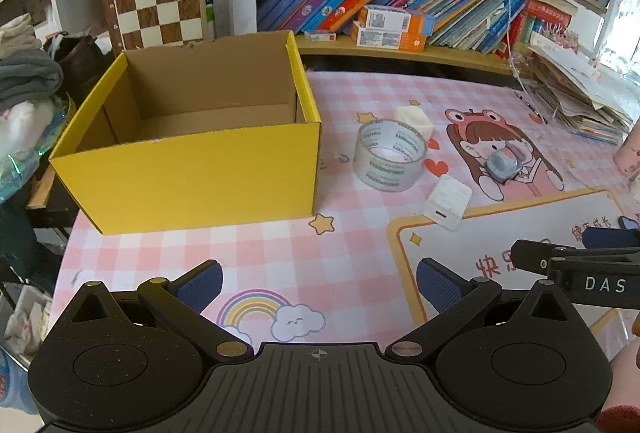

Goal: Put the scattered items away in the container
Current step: 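Move left tool toward white charger while right tool moves toward blue toy car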

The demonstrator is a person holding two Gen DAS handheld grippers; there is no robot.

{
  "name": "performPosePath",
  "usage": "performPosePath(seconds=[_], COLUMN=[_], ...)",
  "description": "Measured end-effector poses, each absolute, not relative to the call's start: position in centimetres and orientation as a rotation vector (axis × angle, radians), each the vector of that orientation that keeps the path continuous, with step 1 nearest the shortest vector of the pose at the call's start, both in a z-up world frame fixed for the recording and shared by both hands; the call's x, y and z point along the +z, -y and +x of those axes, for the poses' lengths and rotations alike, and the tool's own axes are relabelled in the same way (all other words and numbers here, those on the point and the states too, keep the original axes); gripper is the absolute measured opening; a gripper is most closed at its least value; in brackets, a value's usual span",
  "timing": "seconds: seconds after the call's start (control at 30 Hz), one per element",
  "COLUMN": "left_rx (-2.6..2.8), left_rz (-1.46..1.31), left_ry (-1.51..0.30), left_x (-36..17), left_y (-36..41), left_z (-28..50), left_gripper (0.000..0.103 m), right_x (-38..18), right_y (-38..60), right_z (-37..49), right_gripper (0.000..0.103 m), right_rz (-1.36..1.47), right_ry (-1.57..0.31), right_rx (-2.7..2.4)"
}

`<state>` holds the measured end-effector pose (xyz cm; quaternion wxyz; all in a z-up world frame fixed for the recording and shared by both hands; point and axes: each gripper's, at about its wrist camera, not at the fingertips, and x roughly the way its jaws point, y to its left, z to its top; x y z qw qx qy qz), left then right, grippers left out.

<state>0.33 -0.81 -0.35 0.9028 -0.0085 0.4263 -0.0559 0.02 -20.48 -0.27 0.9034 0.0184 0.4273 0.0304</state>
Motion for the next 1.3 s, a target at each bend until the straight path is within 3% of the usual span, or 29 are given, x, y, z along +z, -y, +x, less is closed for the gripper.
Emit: performPosePath(seconds=[0.47,1.3], left_rx=[-0.172,-0.126], left_rz=[-0.017,-0.019], left_ry=[-0.885,-0.842], left_x=[-1.1,-1.0], left_y=[4.3,8.9], left_z=[1.6,5.2], left_gripper=[0.103,0.103], right_x=[-1.4,-3.0], right_y=[23.9,29.5], right_z=[1.5,6.3], right_gripper=[0.084,0.084], right_rz=[0.063,0.073], right_ry=[-0.903,-0.911], right_rx=[0.067,0.101])
